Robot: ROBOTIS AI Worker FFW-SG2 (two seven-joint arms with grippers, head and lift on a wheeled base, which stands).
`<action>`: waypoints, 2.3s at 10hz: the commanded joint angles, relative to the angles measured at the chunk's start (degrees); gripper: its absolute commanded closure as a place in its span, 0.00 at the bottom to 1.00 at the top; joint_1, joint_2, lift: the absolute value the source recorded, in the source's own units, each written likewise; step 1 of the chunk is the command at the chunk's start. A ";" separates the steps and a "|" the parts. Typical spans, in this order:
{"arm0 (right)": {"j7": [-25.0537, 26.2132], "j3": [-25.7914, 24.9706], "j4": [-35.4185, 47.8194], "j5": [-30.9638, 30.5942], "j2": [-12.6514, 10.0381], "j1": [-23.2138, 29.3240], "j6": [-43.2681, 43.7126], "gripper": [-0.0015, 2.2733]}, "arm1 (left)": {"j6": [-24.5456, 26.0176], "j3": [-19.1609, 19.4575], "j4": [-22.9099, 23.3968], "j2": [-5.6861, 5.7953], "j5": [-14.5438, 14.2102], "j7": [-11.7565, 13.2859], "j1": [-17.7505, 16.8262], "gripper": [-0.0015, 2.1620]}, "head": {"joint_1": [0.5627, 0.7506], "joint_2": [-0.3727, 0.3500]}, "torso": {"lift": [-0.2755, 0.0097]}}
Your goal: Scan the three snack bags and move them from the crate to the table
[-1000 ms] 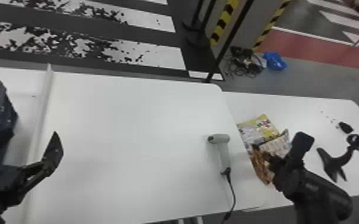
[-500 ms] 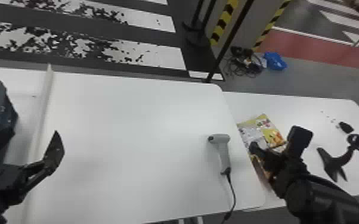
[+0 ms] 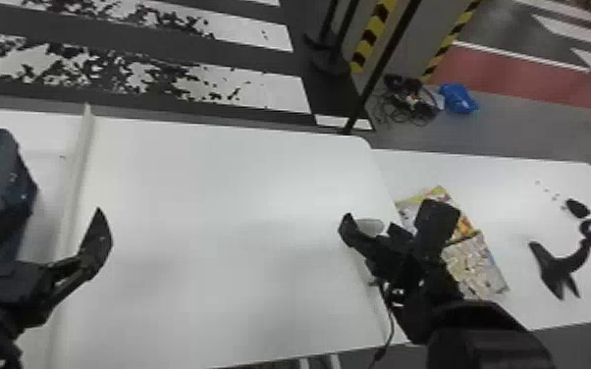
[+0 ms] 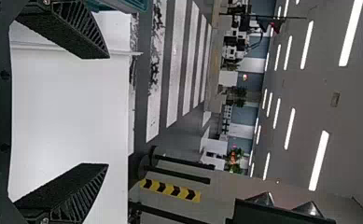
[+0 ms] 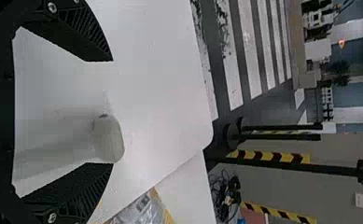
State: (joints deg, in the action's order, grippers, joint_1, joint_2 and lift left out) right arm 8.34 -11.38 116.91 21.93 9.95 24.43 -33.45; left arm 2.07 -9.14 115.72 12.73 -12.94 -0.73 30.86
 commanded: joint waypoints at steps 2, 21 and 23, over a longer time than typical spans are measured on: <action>-0.96 9.63 2.97 -3.82 -1.87 1.41 9.94 0.04 | 0.18 -0.09 0.21 -0.08 0.11 -0.06 -0.01 0.02 | 0.70 0.24 | 0.75; 2.29 19.82 1.47 -12.26 -1.69 8.53 26.11 0.04 | 54.49 28.83 4.61 5.28 -11.75 5.13 -15.22 0.06 | 0.70 0.85 | 0.75; 2.29 20.44 0.51 -12.26 -1.08 8.53 27.16 0.04 | 58.18 27.86 1.18 6.07 -11.40 4.95 -18.99 0.07 | 0.70 0.87 | 0.75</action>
State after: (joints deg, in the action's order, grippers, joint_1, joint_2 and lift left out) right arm 10.63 8.88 117.70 9.67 8.67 32.96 -6.64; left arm 58.86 19.07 117.95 18.53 -24.41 4.23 12.96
